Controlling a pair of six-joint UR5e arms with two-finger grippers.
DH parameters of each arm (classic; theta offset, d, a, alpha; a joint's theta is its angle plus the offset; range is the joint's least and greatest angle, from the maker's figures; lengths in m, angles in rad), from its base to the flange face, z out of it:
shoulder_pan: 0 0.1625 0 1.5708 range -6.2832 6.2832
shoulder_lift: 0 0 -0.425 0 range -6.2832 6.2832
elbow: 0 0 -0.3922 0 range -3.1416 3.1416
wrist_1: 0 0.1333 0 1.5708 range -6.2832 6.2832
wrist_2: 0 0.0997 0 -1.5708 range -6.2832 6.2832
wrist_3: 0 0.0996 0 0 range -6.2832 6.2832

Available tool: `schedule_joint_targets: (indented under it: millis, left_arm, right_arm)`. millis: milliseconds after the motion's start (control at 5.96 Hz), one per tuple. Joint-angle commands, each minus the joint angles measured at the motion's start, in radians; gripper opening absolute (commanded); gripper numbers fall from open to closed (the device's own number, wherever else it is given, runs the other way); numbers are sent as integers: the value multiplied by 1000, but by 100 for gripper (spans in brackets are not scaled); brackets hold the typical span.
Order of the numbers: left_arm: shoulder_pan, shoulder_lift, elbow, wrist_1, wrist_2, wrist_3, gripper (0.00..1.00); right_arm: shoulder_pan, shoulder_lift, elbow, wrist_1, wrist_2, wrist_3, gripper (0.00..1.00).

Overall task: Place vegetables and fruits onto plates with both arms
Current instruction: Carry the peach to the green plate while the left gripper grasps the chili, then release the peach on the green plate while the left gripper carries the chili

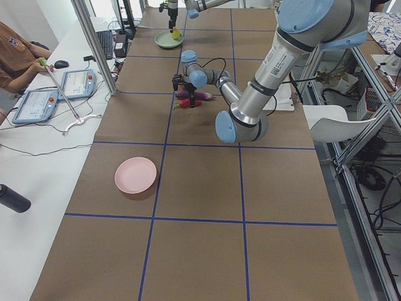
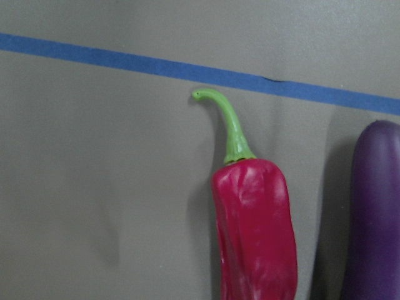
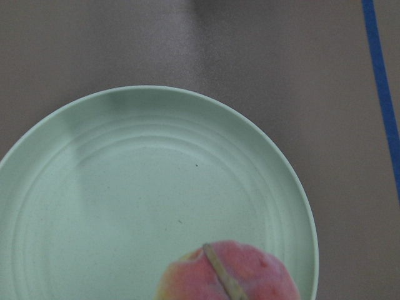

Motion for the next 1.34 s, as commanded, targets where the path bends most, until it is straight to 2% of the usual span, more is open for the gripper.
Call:
schedule_joint_targets:
  millis: [0,168,335,503,671,839,1006,1174]
  left_arm:
    - [11,-60,76,-5,0,0,87]
    - [11,-73,86,-3,0,-3,46]
    - [11,-73,86,-2,0,-4,0]
    - [5,-74,77,0,0,-7,0]
    - [-31,-68,30,6,-5,-9,0]
    - [-97,23,-100,30,-38,5,0]
    - [-192,135,-210,38,-122,110,0]
    - [-276,228,-250,35,-173,179,0]
  right_arm:
    - [3,-17,47,-7,37,0,100]
    - [3,-35,87,-9,79,11,100]
    - [3,-47,117,-9,85,15,100]
    - [0,-58,169,-7,107,81,100]
    - [-22,-58,231,-1,131,253,100]
    - [-80,-57,306,1,131,407,100]
    - [-189,-37,372,5,104,590,100]
    - [-278,-3,435,5,54,770,100]
